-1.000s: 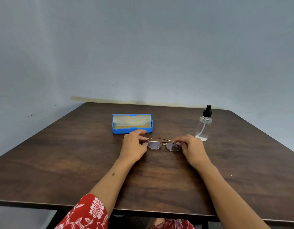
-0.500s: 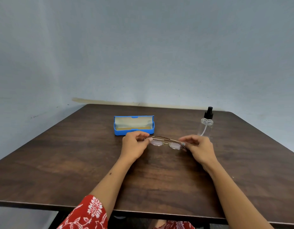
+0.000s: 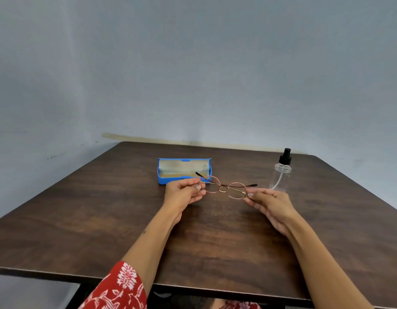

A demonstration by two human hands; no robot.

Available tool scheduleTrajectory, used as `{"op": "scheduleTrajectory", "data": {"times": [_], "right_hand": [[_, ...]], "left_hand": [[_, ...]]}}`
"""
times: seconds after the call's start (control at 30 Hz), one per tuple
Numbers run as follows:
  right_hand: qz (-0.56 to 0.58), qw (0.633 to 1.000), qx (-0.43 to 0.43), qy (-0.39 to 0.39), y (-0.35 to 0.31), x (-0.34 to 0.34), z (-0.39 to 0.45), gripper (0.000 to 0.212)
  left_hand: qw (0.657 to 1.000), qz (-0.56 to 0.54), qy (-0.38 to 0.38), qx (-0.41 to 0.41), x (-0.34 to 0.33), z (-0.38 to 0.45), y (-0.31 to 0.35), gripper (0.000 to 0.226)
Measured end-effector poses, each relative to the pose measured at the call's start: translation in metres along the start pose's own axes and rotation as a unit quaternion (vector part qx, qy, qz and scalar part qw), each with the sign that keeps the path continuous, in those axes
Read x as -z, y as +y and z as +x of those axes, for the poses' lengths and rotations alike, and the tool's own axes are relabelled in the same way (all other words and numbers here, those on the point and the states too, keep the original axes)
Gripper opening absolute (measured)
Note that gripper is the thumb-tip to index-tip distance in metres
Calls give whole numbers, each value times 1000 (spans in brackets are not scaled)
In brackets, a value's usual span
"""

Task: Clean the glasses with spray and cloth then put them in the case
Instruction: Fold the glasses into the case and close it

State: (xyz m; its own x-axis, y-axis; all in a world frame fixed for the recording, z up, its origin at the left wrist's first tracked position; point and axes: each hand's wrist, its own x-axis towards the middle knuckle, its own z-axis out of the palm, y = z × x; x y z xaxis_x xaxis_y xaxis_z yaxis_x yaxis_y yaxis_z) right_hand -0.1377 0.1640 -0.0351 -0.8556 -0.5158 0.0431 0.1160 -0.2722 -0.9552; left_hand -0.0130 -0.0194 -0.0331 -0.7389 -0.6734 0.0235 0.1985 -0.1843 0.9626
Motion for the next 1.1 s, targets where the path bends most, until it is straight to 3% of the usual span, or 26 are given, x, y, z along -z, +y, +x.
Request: {"op": "scheduleTrajectory", "data": {"times": [0.47,0.67,0.77,0.87,0.97,1.1], "right_hand": [[-63,997,35,-3,5,-5,-3,16],[-108,992,48,-33,7,-10,-3,10],[-212,974,82,-21,12,-22,1,7],[-329,933,147,15,16,-43,15,15],[-361,914,173,62,20,-70,36,10],[-367,914,133,106,26,-101,56,8]], "left_hand": [[999,16,-17,23,17,3,4,14],[996,90,-9,-1,28,-1,8,9],[989,141,25,-31,35,1,11,7],[976,192,72,-71,43,13,17,8],[961,228,110,-113,51,33,27,12],[945,258,159,-124,62,56,32,17]]}}
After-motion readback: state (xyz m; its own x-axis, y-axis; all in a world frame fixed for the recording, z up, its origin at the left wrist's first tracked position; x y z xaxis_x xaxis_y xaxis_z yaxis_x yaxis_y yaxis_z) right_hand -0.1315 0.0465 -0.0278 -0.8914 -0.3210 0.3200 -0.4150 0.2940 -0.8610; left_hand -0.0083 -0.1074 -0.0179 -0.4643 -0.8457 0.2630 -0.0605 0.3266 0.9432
